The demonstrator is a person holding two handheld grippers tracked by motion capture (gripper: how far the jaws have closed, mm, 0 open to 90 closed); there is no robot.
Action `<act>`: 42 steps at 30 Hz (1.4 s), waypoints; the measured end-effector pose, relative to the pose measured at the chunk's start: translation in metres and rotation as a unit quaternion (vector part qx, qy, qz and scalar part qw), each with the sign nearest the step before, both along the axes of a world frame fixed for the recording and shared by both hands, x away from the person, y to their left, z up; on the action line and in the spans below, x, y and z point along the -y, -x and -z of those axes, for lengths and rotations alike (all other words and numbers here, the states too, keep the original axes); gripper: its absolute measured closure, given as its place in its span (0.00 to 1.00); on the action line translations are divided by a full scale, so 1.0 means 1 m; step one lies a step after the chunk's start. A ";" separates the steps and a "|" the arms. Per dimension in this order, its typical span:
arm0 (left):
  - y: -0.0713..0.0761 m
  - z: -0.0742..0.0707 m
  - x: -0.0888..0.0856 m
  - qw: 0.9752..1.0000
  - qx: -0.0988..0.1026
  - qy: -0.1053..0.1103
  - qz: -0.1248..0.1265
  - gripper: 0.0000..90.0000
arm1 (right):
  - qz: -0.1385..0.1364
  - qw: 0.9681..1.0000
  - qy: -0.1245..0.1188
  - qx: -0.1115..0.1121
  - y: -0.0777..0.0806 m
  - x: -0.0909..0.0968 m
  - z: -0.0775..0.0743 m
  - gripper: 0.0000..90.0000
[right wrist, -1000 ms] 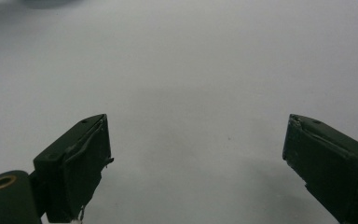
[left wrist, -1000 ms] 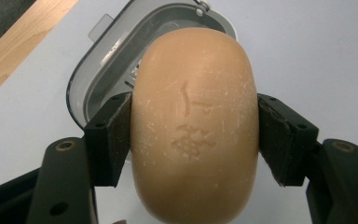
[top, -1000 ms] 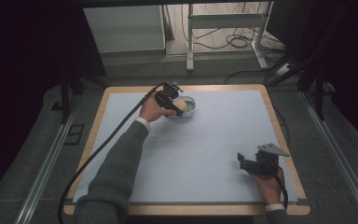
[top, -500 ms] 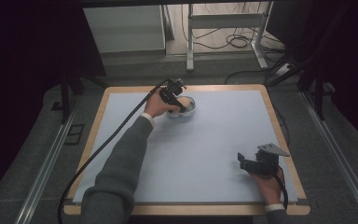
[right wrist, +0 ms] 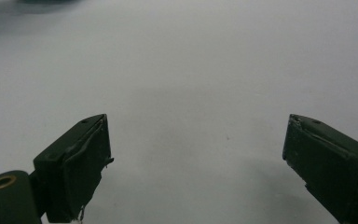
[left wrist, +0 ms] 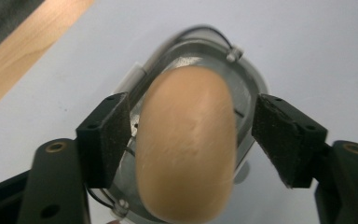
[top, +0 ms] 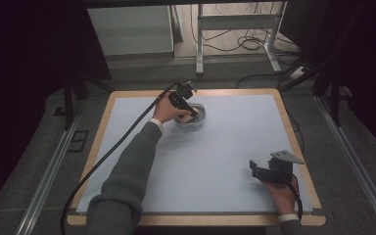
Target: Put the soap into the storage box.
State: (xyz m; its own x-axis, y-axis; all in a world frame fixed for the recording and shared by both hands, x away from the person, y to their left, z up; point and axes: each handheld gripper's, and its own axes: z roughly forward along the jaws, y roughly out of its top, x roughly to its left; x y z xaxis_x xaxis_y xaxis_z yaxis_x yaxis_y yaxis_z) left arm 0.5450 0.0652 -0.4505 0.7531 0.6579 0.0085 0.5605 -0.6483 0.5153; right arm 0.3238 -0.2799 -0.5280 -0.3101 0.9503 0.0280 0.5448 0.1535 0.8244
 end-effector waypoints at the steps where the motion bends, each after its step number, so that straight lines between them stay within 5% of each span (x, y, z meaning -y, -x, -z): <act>1: 0.002 -0.003 0.000 1.000 0.003 -0.002 0.003 0.31 | 0.000 1.000 0.000 0.000 0.000 0.000 0.000 0.09; 6: 0.012 -0.011 0.000 1.000 0.011 -0.013 0.012 0.26 | 0.001 1.000 0.004 0.003 0.000 -0.001 0.000 0.09; 11: 0.020 -0.012 -0.004 1.000 0.019 0.000 0.010 0.26 | 0.001 1.000 0.007 0.003 0.000 -0.001 0.000 0.09; 22: 0.044 -0.008 -0.034 1.000 0.029 0.005 -0.001 0.24 | 0.000 1.000 0.008 0.002 0.000 -0.001 0.000 0.09; 36: 0.128 0.000 -0.088 0.998 0.053 0.037 -0.020 0.22 | 0.000 1.000 0.013 0.002 0.000 -0.002 0.000 0.08; 42: 0.165 0.021 -0.112 0.996 0.052 0.066 -0.039 0.21 | -0.002 1.000 0.014 0.005 0.000 -0.003 0.000 0.09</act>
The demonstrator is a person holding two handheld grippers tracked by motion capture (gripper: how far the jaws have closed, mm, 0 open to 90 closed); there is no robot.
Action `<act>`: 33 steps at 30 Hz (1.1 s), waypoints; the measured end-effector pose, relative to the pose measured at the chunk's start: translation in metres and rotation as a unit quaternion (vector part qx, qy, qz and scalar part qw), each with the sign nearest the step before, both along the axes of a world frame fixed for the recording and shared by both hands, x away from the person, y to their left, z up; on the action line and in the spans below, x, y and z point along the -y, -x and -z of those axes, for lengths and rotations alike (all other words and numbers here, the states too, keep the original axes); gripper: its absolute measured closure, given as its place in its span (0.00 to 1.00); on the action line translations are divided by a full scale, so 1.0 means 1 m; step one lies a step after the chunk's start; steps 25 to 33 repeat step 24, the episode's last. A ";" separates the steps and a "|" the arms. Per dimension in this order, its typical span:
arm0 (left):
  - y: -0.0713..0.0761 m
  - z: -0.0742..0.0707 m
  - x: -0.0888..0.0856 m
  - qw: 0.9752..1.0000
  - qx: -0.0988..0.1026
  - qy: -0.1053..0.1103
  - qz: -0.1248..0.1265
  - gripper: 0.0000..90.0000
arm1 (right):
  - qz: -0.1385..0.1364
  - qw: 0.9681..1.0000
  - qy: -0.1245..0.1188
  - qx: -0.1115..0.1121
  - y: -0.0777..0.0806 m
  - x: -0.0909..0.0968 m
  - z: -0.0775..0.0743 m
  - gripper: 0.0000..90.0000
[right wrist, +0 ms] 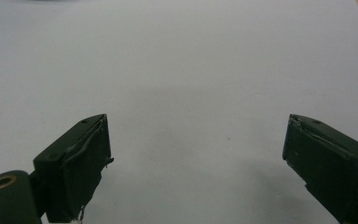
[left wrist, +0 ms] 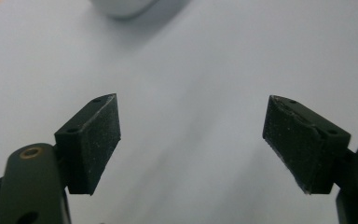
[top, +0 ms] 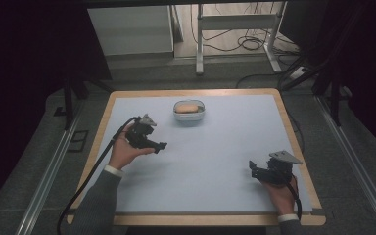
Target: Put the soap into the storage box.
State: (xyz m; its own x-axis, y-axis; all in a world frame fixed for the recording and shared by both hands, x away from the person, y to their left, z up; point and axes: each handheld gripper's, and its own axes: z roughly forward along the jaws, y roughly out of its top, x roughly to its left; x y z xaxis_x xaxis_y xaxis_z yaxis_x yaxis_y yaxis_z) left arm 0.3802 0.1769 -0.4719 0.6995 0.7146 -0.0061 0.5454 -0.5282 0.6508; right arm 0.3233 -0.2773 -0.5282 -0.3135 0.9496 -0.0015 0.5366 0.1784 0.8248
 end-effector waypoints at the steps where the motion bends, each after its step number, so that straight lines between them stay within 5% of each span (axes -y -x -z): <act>1: 0.004 0.003 -0.003 1.000 0.000 0.001 -0.004 0.21 | 0.000 1.000 0.000 0.000 0.000 0.000 0.000 0.09; 10: 0.050 0.045 -0.037 0.996 -0.017 0.065 -0.054 0.18 | 0.001 1.000 -0.002 -0.001 0.000 0.000 0.000 0.08; 17: 0.059 0.044 -0.051 0.993 -0.002 0.086 -0.081 0.19 | 0.002 1.000 -0.001 -0.001 0.000 0.000 0.000 0.09; 33: 0.060 0.044 -0.051 0.993 -0.018 0.090 -0.071 0.20 | 0.004 1.000 -0.022 0.008 0.001 0.004 -0.001 0.09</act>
